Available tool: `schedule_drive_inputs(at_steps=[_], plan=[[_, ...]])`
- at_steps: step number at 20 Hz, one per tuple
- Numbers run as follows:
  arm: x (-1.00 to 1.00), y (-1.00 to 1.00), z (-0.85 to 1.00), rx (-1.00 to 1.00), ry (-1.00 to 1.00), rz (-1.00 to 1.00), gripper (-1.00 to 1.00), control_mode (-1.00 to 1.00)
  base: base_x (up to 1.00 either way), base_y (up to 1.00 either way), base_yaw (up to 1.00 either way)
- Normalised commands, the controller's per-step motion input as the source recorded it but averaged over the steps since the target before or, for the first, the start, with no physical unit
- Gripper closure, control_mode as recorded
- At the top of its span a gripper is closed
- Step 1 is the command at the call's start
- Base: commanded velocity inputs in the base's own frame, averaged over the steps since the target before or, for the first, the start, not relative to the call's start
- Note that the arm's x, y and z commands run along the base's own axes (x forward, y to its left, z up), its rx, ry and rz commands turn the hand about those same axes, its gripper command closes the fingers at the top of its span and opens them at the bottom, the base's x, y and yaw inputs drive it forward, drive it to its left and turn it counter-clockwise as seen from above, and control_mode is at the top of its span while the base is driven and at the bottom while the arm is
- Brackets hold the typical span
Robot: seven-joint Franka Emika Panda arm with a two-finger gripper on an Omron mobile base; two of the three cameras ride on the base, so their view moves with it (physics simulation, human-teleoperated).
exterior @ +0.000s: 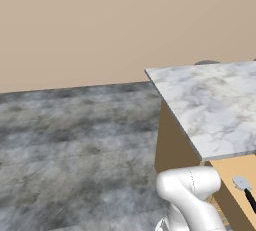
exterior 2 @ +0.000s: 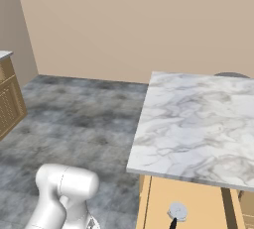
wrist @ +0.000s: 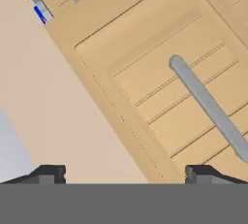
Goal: Take the pizza cutter from the drawer on the right and place it on the dining counter for cutting.
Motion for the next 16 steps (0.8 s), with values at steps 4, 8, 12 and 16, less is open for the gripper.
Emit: schedule_drive_inputs(at_steps=[4, 8, 12, 16], plan=[[-0.24, 0.01, 1.00, 0.00, 0.00, 0.00, -1.00, -1.00, 0.00, 0.00, 0.00], [-0.04, 0.13, 0.99, 0.00, 0.03, 0.00, -1.00, -1.00, 0.00, 0.00, 0.00], [0.00, 0.30, 0.89, 0.00, 0.06, 0.00, -1.00, -1.00, 0.00, 0.00, 0.00], [0.36, 0.45, 0.65, -0.02, 0.08, 0.00, -1.00, -1.00, 0.00, 0.00, 0.00]])
